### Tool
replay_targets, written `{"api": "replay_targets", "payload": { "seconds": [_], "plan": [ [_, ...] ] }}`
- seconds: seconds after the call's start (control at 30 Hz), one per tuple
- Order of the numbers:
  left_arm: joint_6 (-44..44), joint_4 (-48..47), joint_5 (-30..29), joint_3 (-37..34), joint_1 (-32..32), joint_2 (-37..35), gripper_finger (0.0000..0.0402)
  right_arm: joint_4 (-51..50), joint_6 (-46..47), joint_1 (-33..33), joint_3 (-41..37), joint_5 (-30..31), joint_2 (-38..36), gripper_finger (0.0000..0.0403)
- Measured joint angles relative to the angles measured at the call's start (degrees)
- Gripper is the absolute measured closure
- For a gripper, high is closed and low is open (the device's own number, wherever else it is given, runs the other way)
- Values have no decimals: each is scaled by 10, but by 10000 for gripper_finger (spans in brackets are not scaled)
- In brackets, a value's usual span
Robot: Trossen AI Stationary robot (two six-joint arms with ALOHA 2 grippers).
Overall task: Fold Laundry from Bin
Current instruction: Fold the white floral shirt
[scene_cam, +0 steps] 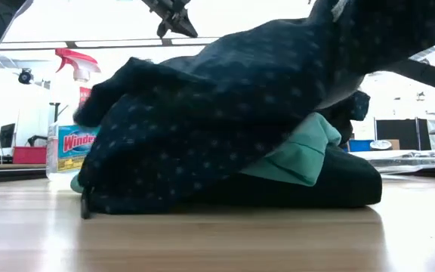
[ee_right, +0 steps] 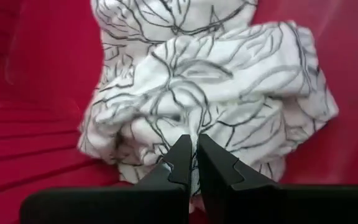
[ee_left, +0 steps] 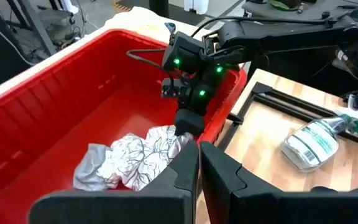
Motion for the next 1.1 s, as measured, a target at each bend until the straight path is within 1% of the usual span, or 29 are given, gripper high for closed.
{"api": "replay_targets", "payload": {
  "seconds": [0.03,0.07,0.1,0.13,0.2,0.23,0.27,0.3,0.33,0.37,0.4,0.47,0.5,0.53,0.57,0.6,0.63,0.67,0.7,0.73,0.77,0.87,0.97,1.1],
  "plan": [
    [2,-2,0,0,0,-4,401,-6,7,1,0,24,0,390],
    [4,-4,0,0,0,-8,401,-20,16,4,2,66,0,390],
    [5,-6,1,0,0,-12,401,-34,30,8,4,95,-1,390],
    [6,-7,1,0,0,-14,401,-42,38,9,4,87,1,389],
    [7,-16,1,0,0,-16,401,-27,12,3,2,-7,14,389],
    [7,-19,1,0,-1,-16,401,-32,19,0,1,-2,19,390],
    [7,-22,1,0,-1,-16,401,-49,48,2,1,46,17,389],
    [7,-28,1,0,-1,-16,401,-52,71,5,1,67,14,389],
    [7,-34,1,0,-1,-16,401,-33,55,4,1,37,14,388],
    [7,-38,2,0,-1,-16,401,-9,25,0,0,-15,17,388],
    [7,-44,2,0,-3,-17,401,-13,24,-1,0,-13,20,389],
    [12,-51,19,-2,-4,-15,401,-37,55,1,2,76,7,389],
    [20,-54,38,-2,-6,-12,401,-20,39,2,1,75,1,389],
    [28,-60,55,-3,-9,-10,401,8,10,1,1,43,-1,389],
    [35,-64,64,-5,-12,-8,401,14,-1,-1,1,36,-1,389],
    [45,-64,66,-6,-16,-5,401,-1,11,0,1,60,-4,389],
    [56,-62,66,-9,-20,-2,401,-6,18,1,0,68,-8,389],
    [69,-61,66,-12,-25,0,401,7,11,1,0,49,-9,389],
    [82,-54,66,-17,-30,1,401,23,2,0,0,0,-9,389],
    [97,-40,66,-27,-34,3,401,36,6,-1,0,-38,-9,389],
    [111,-18,66,-39,-41,7,401,49,24,2,0,-47,-11,389],
    [127,57,67,-96,-60,24,401,67,47,10,1,-25,-13,389],
    [117,143,80,-171,-73,35,401,34,49,12,1,-14,-13,389],
    [66,328,74,-273,-75,38,401,19,55,24,1,-8,-13,389]
  ]
}}
